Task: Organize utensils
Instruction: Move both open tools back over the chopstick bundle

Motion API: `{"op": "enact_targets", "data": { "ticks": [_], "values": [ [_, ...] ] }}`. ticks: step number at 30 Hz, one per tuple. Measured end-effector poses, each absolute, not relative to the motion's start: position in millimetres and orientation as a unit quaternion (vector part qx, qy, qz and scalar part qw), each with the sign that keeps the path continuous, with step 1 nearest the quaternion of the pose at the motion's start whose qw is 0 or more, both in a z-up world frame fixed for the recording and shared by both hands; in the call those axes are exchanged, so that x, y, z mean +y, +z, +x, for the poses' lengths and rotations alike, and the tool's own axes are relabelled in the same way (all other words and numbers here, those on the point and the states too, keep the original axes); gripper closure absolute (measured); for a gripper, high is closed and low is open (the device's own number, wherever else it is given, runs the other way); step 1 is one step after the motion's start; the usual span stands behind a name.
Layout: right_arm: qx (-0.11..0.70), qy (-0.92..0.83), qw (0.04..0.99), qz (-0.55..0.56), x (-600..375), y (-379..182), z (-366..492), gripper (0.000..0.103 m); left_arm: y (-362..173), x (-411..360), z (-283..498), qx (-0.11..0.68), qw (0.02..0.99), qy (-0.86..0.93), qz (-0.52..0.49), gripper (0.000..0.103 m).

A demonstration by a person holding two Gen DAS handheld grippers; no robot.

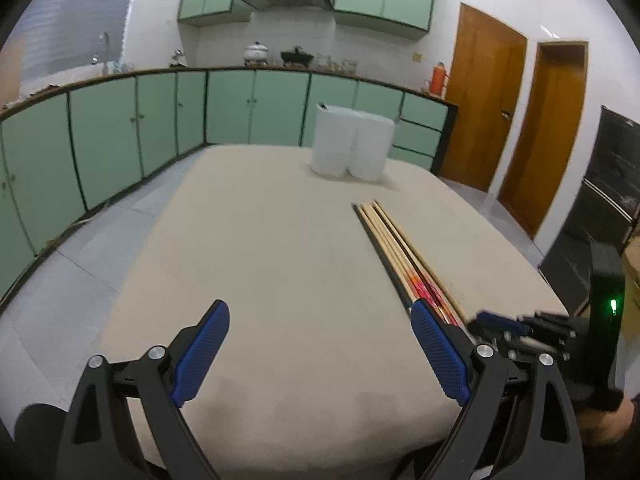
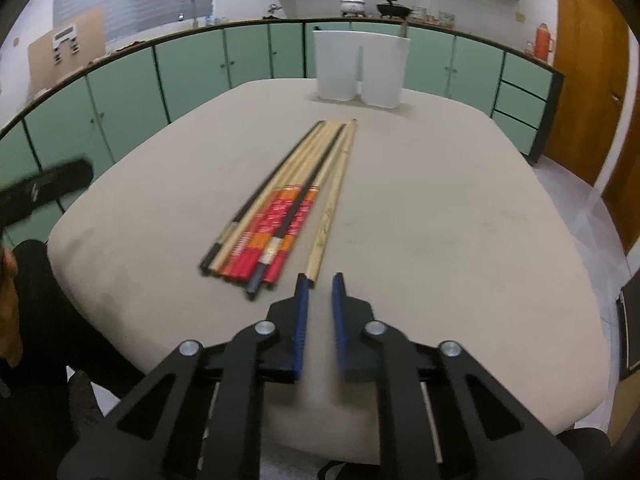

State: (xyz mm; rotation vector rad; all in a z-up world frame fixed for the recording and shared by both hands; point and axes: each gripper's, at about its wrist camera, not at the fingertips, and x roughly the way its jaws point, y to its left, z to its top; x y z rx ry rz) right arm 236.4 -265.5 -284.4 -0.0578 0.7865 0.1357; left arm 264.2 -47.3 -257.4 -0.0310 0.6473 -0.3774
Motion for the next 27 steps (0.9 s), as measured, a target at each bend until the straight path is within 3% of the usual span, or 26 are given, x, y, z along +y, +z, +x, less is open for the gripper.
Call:
{"op": "enact_targets", "data": {
  "ticks": [4,15,27],
  "values": [
    [0.381,0.079,0.921,-0.018,-270.6,-283.5,235.6,0.087,-271.7,-73.5,258.5,0.33,0.92,-0.209,0.021,0.013],
    [0.377,0.079,0.923,-0.011,-285.2,-286.0,252.3,0.092,-298.5,-101.8,268.1,0.359,0.905,-0.218,0.062,0.014],
    [0.375,0.1,0.921,-0.013,-282.2,-284.1,248.6,0.082,-311.4,-119.9,277.8,0.364,0.903,-0.209,0.089,0.014]
  ]
}}
